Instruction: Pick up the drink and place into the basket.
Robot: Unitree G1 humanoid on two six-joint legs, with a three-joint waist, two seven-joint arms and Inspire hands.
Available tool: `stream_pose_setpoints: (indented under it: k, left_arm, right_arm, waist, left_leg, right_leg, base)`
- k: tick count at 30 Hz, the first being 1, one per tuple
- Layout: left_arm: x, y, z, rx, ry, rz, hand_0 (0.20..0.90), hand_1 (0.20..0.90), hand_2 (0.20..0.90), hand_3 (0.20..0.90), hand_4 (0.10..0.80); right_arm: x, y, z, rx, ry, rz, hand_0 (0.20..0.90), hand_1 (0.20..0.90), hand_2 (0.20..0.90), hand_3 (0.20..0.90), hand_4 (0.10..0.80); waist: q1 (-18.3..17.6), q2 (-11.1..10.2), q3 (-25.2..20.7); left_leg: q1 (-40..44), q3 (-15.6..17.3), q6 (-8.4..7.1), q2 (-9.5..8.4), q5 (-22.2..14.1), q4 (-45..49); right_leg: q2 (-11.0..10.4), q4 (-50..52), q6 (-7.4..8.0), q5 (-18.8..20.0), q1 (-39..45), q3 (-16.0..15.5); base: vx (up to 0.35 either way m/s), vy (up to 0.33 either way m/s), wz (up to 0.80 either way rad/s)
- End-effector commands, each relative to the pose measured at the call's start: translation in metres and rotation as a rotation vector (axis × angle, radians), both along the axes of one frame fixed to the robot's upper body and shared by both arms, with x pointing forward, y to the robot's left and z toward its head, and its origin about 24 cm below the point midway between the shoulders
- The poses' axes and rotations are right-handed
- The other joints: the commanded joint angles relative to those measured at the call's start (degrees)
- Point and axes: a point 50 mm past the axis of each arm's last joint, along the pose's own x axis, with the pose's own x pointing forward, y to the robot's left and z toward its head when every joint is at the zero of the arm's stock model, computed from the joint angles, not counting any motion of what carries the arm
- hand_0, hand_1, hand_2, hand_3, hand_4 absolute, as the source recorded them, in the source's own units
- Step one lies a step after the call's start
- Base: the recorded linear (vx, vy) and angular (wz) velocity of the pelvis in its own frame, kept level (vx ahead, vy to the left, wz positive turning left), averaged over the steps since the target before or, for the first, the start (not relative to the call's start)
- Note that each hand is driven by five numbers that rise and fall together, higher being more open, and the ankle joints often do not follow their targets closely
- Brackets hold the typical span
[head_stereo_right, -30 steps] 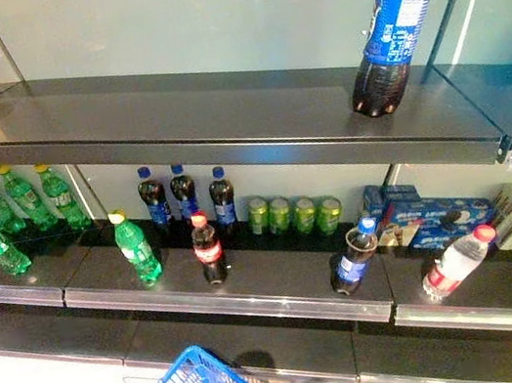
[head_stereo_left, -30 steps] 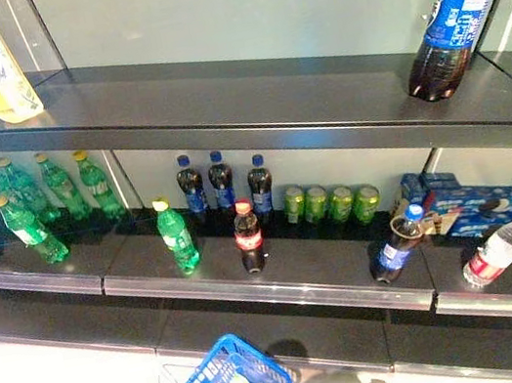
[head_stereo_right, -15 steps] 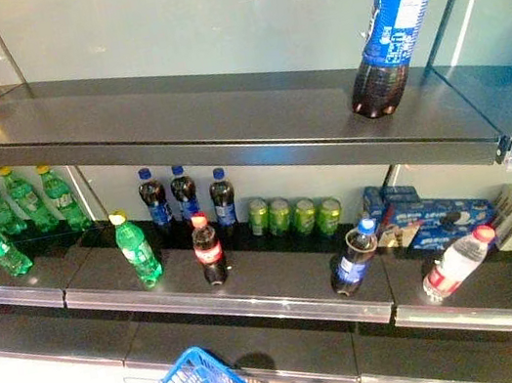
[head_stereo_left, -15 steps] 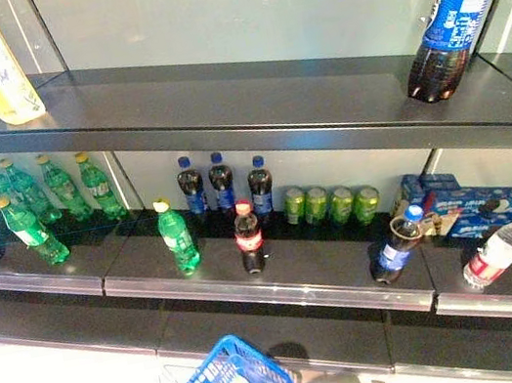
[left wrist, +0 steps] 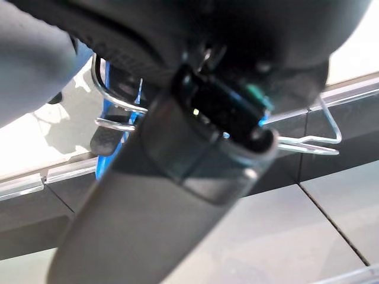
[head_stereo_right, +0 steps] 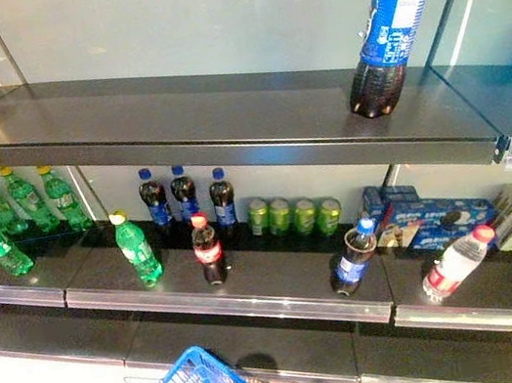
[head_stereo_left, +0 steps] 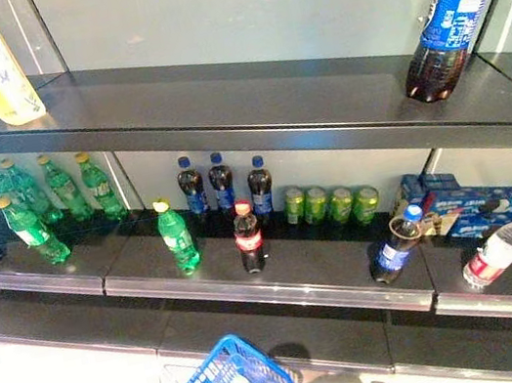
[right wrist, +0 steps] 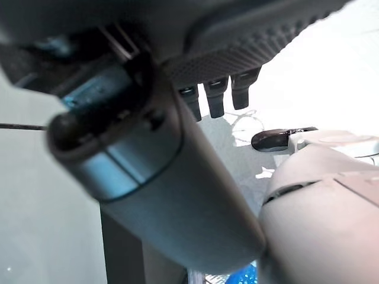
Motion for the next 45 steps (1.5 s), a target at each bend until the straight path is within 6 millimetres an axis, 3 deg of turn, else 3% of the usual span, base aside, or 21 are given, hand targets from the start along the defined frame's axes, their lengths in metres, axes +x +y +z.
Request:
stream_pose_setpoints:
  k: [1, 5, 6, 9, 10, 11, 14, 19, 23, 24, 26, 29, 33, 34, 37, 40, 42, 45]
  left_arm:
    - [0.074, -0.019, 0.020, -0.068, -0.332, -0.034, 0.300, 0.300, 0.300, 0.200, 0.100]
    - [0.072, -0.022, 0.019, -0.078, -0.330, -0.033, 0.300, 0.300, 0.300, 0.200, 0.100]
    - [0.073, -0.024, 0.019, -0.080, -0.327, -0.054, 0.300, 0.300, 0.300, 0.200, 0.100]
    - [0.078, -0.026, 0.020, -0.082, -0.326, -0.072, 0.300, 0.300, 0.300, 0.200, 0.100]
    - [0.084, -0.028, 0.021, -0.082, -0.329, -0.094, 0.300, 0.300, 0.300, 0.200, 0.100]
    - [0.088, -0.029, 0.022, -0.083, -0.333, -0.107, 0.300, 0.300, 0.300, 0.200, 0.100]
    - [0.095, -0.031, 0.026, -0.095, -0.357, -0.147, 0.300, 0.300, 0.300, 0.200, 0.100]
    - [0.086, -0.027, 0.024, -0.098, -0.356, -0.146, 0.300, 0.300, 0.300, 0.200, 0.100]
    - [0.074, -0.020, 0.020, -0.080, -0.319, -0.126, 0.300, 0.300, 0.300, 0.200, 0.100]
    - [0.074, -0.019, 0.020, -0.080, -0.319, -0.126, 0.300, 0.300, 0.300, 0.200, 0.100]
    - [0.074, -0.018, 0.020, -0.081, -0.313, -0.130, 0.300, 0.300, 0.300, 0.200, 0.100]
    - [0.082, -0.018, 0.024, -0.092, -0.331, -0.139, 0.300, 0.300, 0.300, 0.200, 0.100]
    - [0.090, -0.020, 0.027, -0.093, -0.345, -0.160, 0.300, 0.300, 0.300, 0.200, 0.100]
    - [0.092, -0.019, 0.028, -0.081, -0.342, -0.170, 0.300, 0.300, 0.300, 0.200, 0.100]
    - [0.094, -0.018, 0.029, -0.073, -0.342, -0.183, 0.300, 0.300, 0.300, 0.200, 0.100]
    - [0.096, -0.019, 0.029, -0.072, -0.345, -0.179, 0.300, 0.300, 0.300, 0.200, 0.100]
    - [0.098, -0.023, 0.029, -0.077, -0.342, -0.201, 0.300, 0.300, 0.300, 0.200, 0.100]
    - [0.101, -0.027, 0.029, -0.077, -0.345, -0.213, 0.300, 0.300, 0.300, 0.200, 0.100]
  right_arm:
    - [0.033, -0.021, 0.011, -0.063, -0.063, 0.056, 0.900, 0.900, 0.900, 0.900, 0.800]
    - [0.036, -0.026, 0.013, -0.086, -0.056, 0.073, 0.900, 0.900, 0.900, 0.900, 0.800]
    - [0.034, -0.030, 0.014, -0.098, -0.055, 0.054, 0.900, 0.900, 0.900, 0.900, 0.800]
    - [0.030, -0.033, 0.015, -0.108, -0.063, 0.029, 0.900, 0.900, 0.900, 0.900, 0.800]
    - [0.025, -0.034, 0.014, -0.111, -0.070, 0.014, 0.900, 0.900, 0.900, 0.900, 0.800]
    - [0.023, -0.035, 0.014, -0.117, -0.076, -0.002, 0.900, 0.900, 0.900, 0.900, 0.800]
    - [0.018, -0.036, 0.014, -0.129, -0.091, -0.044, 0.900, 0.900, 0.900, 0.900, 0.800]
    - [0.015, -0.040, 0.015, -0.127, -0.113, -0.030, 0.900, 0.900, 0.900, 0.900, 0.800]
    - [0.023, -0.033, 0.015, -0.089, -0.133, -0.004, 0.900, 0.900, 0.900, 0.900, 0.800]
    - [0.023, -0.033, 0.015, -0.089, -0.132, -0.004, 0.900, 0.900, 0.900, 0.900, 0.800]
    - [0.025, -0.029, 0.014, -0.087, -0.127, -0.017, 0.900, 0.900, 0.900, 0.900, 0.800]
    - [0.027, -0.027, 0.013, -0.094, -0.123, -0.026, 0.900, 0.900, 0.900, 0.900, 0.800]
    - [0.029, -0.026, 0.014, -0.096, -0.134, -0.057, 0.900, 0.900, 0.900, 0.900, 0.800]
    - [0.030, -0.025, 0.013, -0.089, -0.143, -0.077, 0.900, 0.900, 0.900, 0.900, 0.800]
    - [0.030, -0.023, 0.013, -0.075, -0.150, -0.082, 0.900, 0.900, 0.900, 0.900, 0.800]
    - [0.027, -0.024, 0.012, -0.075, -0.143, -0.077, 0.900, 0.900, 0.900, 0.900, 0.800]
    - [0.022, -0.026, 0.012, -0.075, -0.137, -0.095, 0.900, 0.900, 0.900, 0.900, 0.800]
    - [0.024, -0.027, 0.012, -0.069, -0.138, -0.091, 0.900, 0.900, 0.900, 0.900, 0.800]
  waist:
    - [3.5, 2.2, 3.8]
    - [4.9, 2.7, 5.1]
    - [4.8, 3.1, 5.6]
    - [4.1, 3.5, 6.1]
    - [2.5, 3.5, 6.0]
    - [1.7, 3.6, 6.2]
    - [0.9, 4.1, 6.2]
    - [2.1, 4.0, 5.5]
    - [3.7, 3.4, 3.8]
    - [3.7, 3.3, 3.8]
    - [4.1, 3.2, 2.9]
    - [4.0, 2.9, 2.6]
    - [3.5, 2.4, 3.2]
    - [2.7, 2.8, 3.9]
    - [2.4, 1.9, 5.0]
    - [2.0, 1.0, 5.5]
    - [1.4, 0.1, 5.5]
    - [0.8, -0.2, 5.8]
  left_leg:
    - [-1.8, -0.9, -1.57, 0.55, -1.4, 4.7]
    - [-3.8, -2.3, -2.70, 1.26, 0.5, 4.6]
    - [-4.8, 1.6, -3.79, 3.40, 2.1, 4.6]
    - [-5.0, 7.3, -4.92, 6.16, 4.5, 4.6]
    - [-3.8, 15.0, -6.03, 9.24, 6.2, 4.5]
    - [-2.9, 18.4, -6.50, 10.47, 7.3, 4.5]
    - [-1.5, 22.8, -7.03, 11.68, 9.2, 3.4]
    - [-1.4, 21.2, -5.33, 9.35, 7.0, 1.8]
    - [-1.0, 18.1, -2.81, 5.39, 3.4, 0.7]
    - [-1.0, 18.1, -2.78, 5.36, 3.4, 0.7]
    - [-0.8, 16.6, -0.97, 3.11, 1.6, 0.1]
    - [-0.8, 14.5, 1.51, 0.13, -0.7, -0.1]
    - [-1.0, 11.1, 4.87, -3.73, -3.9, -0.1]
    - [-1.8, 8.8, 6.12, -4.39, -3.5, -0.1]
    - [-1.7, 4.8, 5.71, -5.28, -3.3, -0.1]
    - [-1.6, 2.1, 5.22, -6.03, -3.3, -0.1]
    - [-2.1, -0.1, 4.82, -7.11, -3.3, -0.1]
    - [-2.0, -1.6, 4.60, -7.97, -3.8, -0.1]
  right_leg:
    - [2.9, 2.0, -1.96, 1.5, -2.5, -5.3]
    - [2.7, 1.2, -1.91, 1.7, -2.3, -6.7]
    - [2.5, 0.9, -1.99, 1.5, -1.8, -9.1]
    - [2.1, 0.9, -2.04, 1.3, -0.9, -12.6]
    - [1.4, 1.5, -1.77, 0.8, -0.1, -16.2]
    - [0.9, 2.4, -1.85, 0.4, 0.1, -18.2]
    - [-0.6, 5.2, -1.87, 0.2, -0.7, -22.1]
    - [-2.1, 7.1, -1.49, -1.0, -0.5, -23.1]
    - [-3.6, 8.9, -0.28, -1.9, -0.3, -23.0]
    - [-3.7, 8.9, -0.25, -1.9, -0.4, -23.0]
    - [-5.0, 11.6, 0.90, -1.8, -1.3, -22.3]
    - [-7.2, 17.9, 2.45, -0.5, -3.8, -20.1]
    - [-11.7, 32.5, 5.02, 3.9, -11.7, -14.0]
    - [-8.1, 36.7, 4.08, 5.1, -16.1, -9.0]
    - [-4.9, 31.6, 3.52, 4.6, -16.0, -5.6]
    - [-1.5, 20.0, 3.04, 4.0, -13.7, -3.0]
    - [1.5, 9.9, 1.99, 4.3, -12.7, 0.5]
    - [2.0, 4.7, 2.70, 7.5, -13.6, 1.0]
  base:
    - [-0.060, -0.075, 0.25]
    - [-0.065, -0.031, 0.30]
    - [-0.096, 0.037, 0.49]
    - [-0.065, 0.068, 0.91]
    - [-0.067, 0.136, 1.05]
    - [-0.066, 0.150, 0.90]
    - [-0.063, 0.213, 1.00]
    - [0.073, 0.287, 1.10]
    - [0.135, 0.325, 0.58]
    - [0.116, 0.308, 0.05]
    - [0.116, 0.394, 0.15]
    - [0.080, 0.384, 0.62]
    - [0.028, 0.334, 0.72]
    - [-0.030, 0.197, 0.74]
    - [0.064, 0.061, 0.88]
    - [0.147, -0.029, 1.24]
    - [0.193, -0.026, 0.96]
    - [0.159, -0.015, 0.96]
